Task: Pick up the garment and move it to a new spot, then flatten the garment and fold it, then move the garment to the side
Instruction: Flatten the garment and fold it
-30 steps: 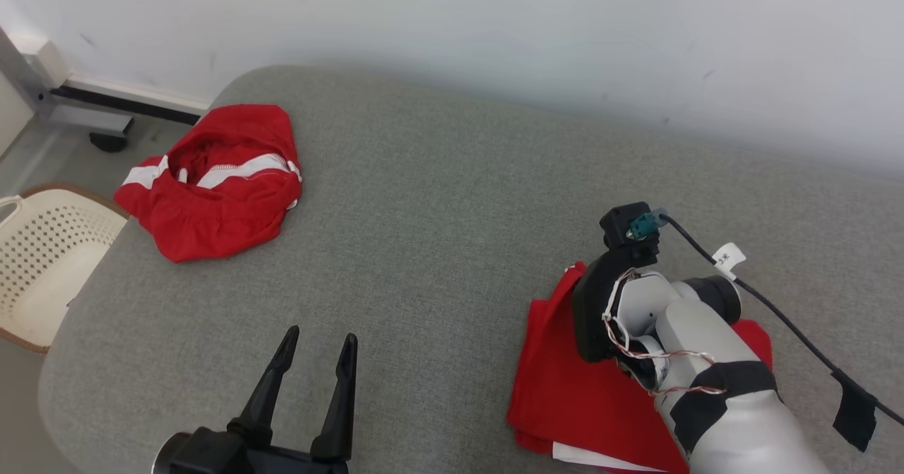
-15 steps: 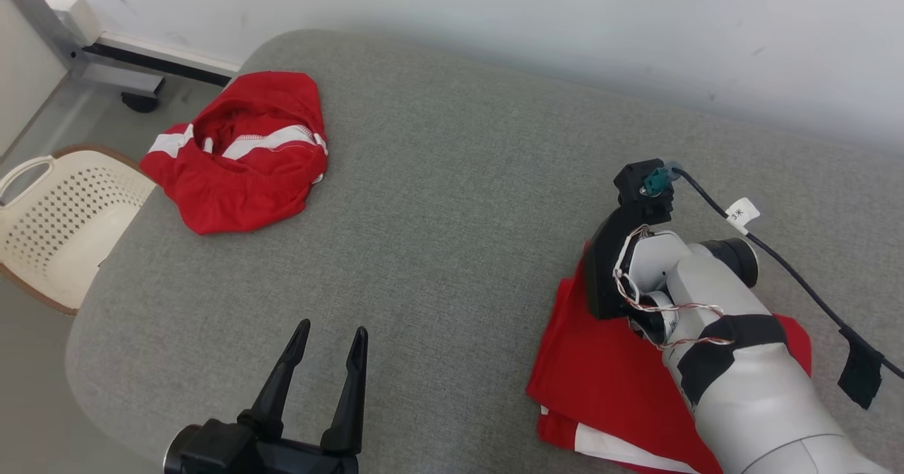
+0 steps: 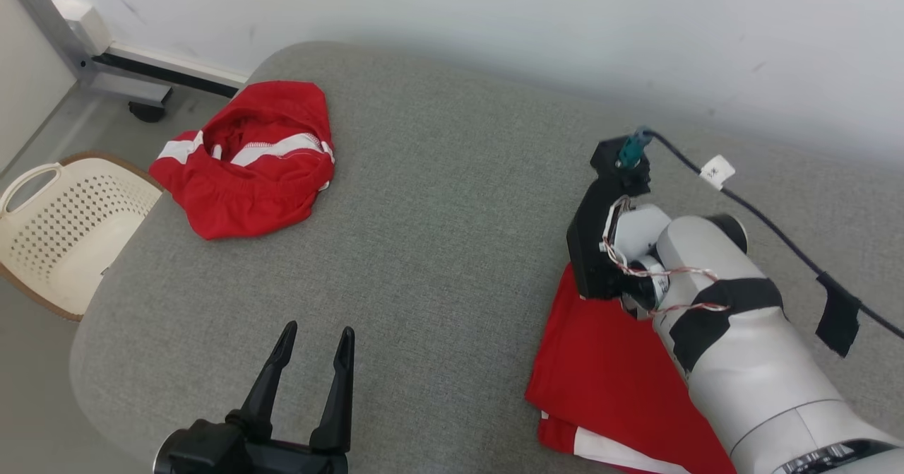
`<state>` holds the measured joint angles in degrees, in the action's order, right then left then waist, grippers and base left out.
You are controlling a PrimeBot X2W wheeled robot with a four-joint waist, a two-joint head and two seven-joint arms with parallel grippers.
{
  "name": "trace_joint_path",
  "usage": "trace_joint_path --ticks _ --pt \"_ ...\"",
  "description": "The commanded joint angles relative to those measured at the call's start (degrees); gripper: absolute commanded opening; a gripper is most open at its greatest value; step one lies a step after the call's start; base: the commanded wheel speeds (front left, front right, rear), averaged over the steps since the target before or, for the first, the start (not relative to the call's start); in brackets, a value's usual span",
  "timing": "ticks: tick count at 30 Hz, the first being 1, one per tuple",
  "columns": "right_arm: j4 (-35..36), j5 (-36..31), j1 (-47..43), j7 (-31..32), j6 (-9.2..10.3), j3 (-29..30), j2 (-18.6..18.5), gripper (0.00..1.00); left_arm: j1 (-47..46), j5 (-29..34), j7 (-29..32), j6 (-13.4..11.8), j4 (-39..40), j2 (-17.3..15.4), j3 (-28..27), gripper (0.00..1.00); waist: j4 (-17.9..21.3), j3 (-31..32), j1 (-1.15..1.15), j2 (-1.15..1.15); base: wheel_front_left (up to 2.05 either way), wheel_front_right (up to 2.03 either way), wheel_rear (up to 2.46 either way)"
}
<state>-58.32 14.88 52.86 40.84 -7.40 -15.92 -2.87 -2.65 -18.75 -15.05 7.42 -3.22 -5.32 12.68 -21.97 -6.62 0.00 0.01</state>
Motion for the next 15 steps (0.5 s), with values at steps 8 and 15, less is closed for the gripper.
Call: trace_joint_path --ticks 8,15 --pt "2.7 -0.9 1.9 -6.2 -0.14 2.3 0.0 0.0 1.1 0.5 -0.2 0.1 -0.4 0.0 -0.1 1.0 1.0 2.9 0.0 -0.01 0.0 0.0 0.0" --pt "5.8 2.1 -2.6 -15.2 -0.14 0.9 0.0 0.0 2.4 0.5 -0.2 0.1 -0.6 -1.0 -0.9 1.0 1.5 6.2 0.0 -0.01 0.0 0.0 0.0"
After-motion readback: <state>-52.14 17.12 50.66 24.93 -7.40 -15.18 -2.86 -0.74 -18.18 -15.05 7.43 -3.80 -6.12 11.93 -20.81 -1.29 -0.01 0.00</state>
